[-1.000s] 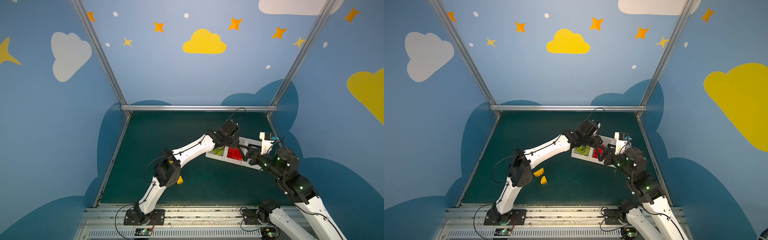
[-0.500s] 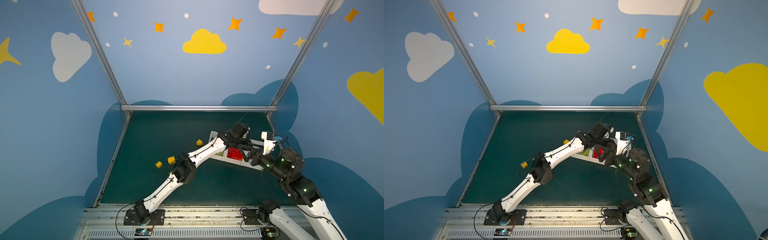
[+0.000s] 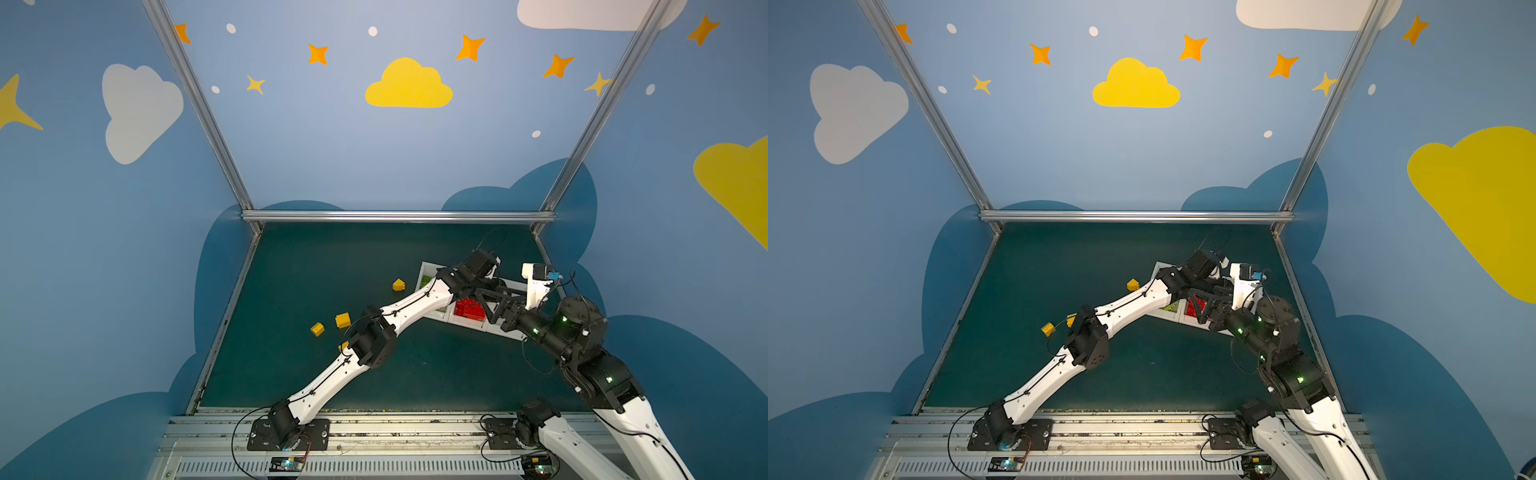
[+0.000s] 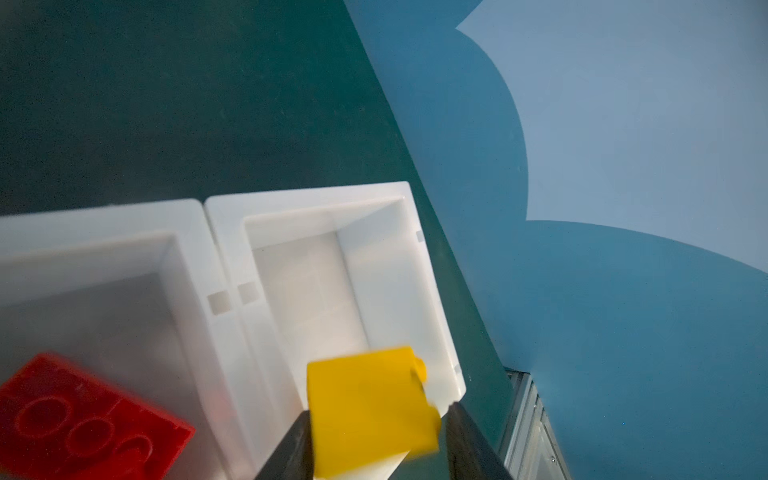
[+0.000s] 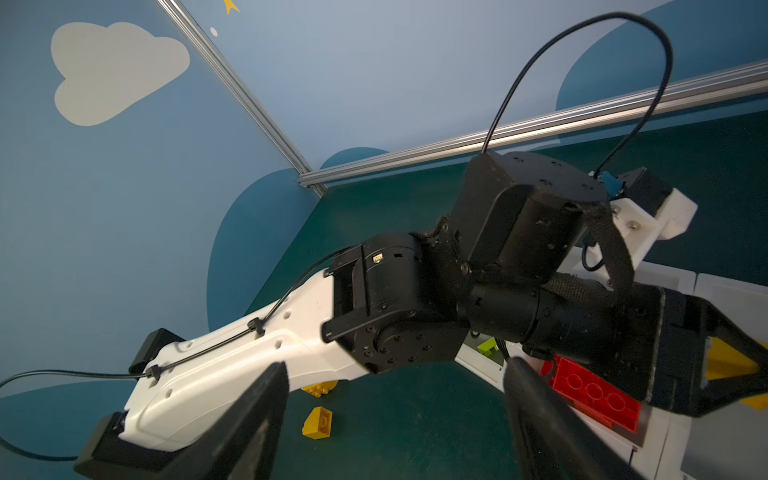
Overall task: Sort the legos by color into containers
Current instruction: 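Carry the yellow brick with the left gripper and drop it into the farthest compartment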
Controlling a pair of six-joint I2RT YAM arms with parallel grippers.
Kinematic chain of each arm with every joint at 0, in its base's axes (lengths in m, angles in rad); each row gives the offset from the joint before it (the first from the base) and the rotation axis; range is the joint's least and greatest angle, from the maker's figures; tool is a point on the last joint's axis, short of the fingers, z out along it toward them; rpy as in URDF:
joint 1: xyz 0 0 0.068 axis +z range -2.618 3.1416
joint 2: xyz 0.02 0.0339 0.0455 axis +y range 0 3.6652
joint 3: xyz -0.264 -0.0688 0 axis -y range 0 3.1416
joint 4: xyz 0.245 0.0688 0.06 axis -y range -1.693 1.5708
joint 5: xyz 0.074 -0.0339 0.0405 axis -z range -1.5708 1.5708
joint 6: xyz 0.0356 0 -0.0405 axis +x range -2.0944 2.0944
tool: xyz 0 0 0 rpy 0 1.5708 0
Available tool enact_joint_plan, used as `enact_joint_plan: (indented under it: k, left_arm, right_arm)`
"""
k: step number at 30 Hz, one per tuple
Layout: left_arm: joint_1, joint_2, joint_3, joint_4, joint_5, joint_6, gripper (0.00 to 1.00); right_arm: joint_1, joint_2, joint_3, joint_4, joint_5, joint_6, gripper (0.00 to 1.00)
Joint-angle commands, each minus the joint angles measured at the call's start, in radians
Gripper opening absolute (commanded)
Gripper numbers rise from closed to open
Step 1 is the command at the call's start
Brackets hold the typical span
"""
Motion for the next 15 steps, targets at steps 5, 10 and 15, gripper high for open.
enact_joint_plan:
  k: [5,10,15]
  left_arm:
    - [-0.005,0.049,0.035,0.031,0.010,-0.021,0.55]
    - [0.006,0.027,0.034,0.008,-0.003,-0.013,0.60]
    - [0.022,-0.096,-0.061,-0.080,-0.063,0.042,0.67]
  right_arm:
    - [0.000,-0.003,0.004,-0.004,-0.004,0.000,0.79]
    - [0.000,0.004,0.011,-0.013,-0.003,-0.001,0.79]
    - [0.001,0.037,0.042,-0.043,-0.018,-0.006,0.79]
